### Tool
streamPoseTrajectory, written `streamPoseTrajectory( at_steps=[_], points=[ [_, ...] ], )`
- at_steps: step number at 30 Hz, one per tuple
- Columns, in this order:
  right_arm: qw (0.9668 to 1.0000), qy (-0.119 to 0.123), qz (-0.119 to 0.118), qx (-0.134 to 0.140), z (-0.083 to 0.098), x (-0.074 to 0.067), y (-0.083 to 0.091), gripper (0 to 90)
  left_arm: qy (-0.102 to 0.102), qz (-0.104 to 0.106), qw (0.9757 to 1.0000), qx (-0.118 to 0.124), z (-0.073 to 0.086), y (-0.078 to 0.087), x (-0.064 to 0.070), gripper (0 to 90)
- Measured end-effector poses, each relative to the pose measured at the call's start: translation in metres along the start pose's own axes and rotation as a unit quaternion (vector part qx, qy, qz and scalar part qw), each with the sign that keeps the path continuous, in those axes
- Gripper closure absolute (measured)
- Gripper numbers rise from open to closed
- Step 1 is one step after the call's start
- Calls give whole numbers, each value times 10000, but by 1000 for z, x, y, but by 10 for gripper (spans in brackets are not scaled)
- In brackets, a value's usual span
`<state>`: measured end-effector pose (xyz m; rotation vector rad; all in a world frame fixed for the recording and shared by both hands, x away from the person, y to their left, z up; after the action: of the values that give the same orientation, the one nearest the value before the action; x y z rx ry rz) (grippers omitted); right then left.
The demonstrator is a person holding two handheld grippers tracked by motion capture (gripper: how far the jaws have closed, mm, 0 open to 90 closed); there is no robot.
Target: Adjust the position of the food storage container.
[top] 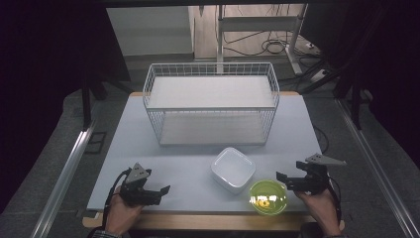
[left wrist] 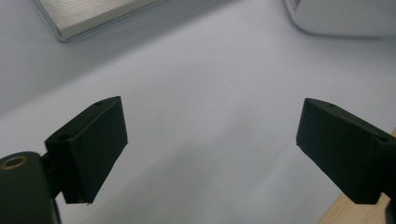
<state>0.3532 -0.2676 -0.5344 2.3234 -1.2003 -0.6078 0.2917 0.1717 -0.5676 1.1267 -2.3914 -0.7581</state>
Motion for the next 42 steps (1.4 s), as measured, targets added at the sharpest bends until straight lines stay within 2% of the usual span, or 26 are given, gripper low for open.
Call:
streamPoseTrajectory(
  at_steps=[4,8,11,12,14,17,18,19,22,23,24,25,26,27,28,29,31,32,37,38,39,41,42],
  points=[
    [10000,-55,17,11,-2,1,3,62,-52,23,10000,-68,2,-1,1,57],
    [10000,-55,14,76,-4,0,5,110,-110,107,9999,5,0,-2,4,46],
    [9999,-54,-15,113,-6,-2,7,132,-204,41,9998,13,0,-2,5,51],
    [9999,-30,-51,87,-6,-4,9,188,-263,8,9996,28,0,-2,5,53],
    [9999,-16,-96,46,-6,-6,9,217,-290,18,9996,51,0,-3,6,55],
    [10000,12,-75,-41,-5,-8,10,306,-336,16,9994,28,1,-4,5,56],
    [10000,12,-75,-41,-5,-8,10,306,-336,16,9994,28,1,-4,5,58],
    [9999,91,-94,-64,-6,-10,13,413,-359,14,9994,8,2,-4,5,59],
    [9996,257,-77,-75,-8,-13,17,567,-359,-13,9993,42,1,-4,4,60],
    [9996,257,-77,-75,-8,-13,17,567,-359,-13,9993,42,1,-4,4,62],
    [9991,378,-163,-76,-10,-20,23,726,-345,-19,9994,55,1,-4,4,64],
    [9988,437,-212,-61,-11,-24,24,778,-335,-19,9994,56,1,-4,4,66],
    [9988,437,-212,-61,-11,-24,24,778,-335,-19,9994,56,1,-4,4,68],
    [9973,615,-395,-56,-14,-37,29,887,-344,-31,9994,29,2,-4,3,72],
    [9973,615,-395,-56,-14,-37,29,887,-344,-31,9994,29,2,-4,3,76],
    [9945,782,-683,-152,-15,-54,31,895,-357,-58,9993,3,3,-5,3,81],
    [9938,809,-741,-185,-14,-58,32,896,-375,-54,9993,-8,3,-5,3,82],
    [9897,1034,-928,-345,-9,-75,32,897,-402,-67,9992,-28,3,-5,3,83],
    [9829,1255,-1226,-567,3,-101,37,897,-460,-113,9989,-41,3,-6,4,83],
    [9829,1255,-1226,-567,3,-101,37,897,-465,-119,9988,-40,3,-6,4,83],
    [9798,1345,-1349,-615,9,-111,41,897,-462,-122,9989,-42,3,-6,4,83],
    [9775,1372,-1452,-674,14,-118,43,897,-453,-136,9989,-52,4,-6,3,83],
    [9775,1372,-1452,-674,14,-118,43,897,-453,-136,9989,-52,4,-6,3,83]
  ],
)
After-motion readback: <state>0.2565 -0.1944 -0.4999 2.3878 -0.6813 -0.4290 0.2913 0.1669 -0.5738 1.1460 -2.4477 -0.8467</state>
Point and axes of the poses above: each handheld gripper's, and its own axes: y roughly backward along the jaws, z roughly out of its underside, x roughly to its right, the point moved 8 cm from there along -y, roughly forward along the jaws, and after that the axes turned 2 degrees about z, right-handed, at the moved point
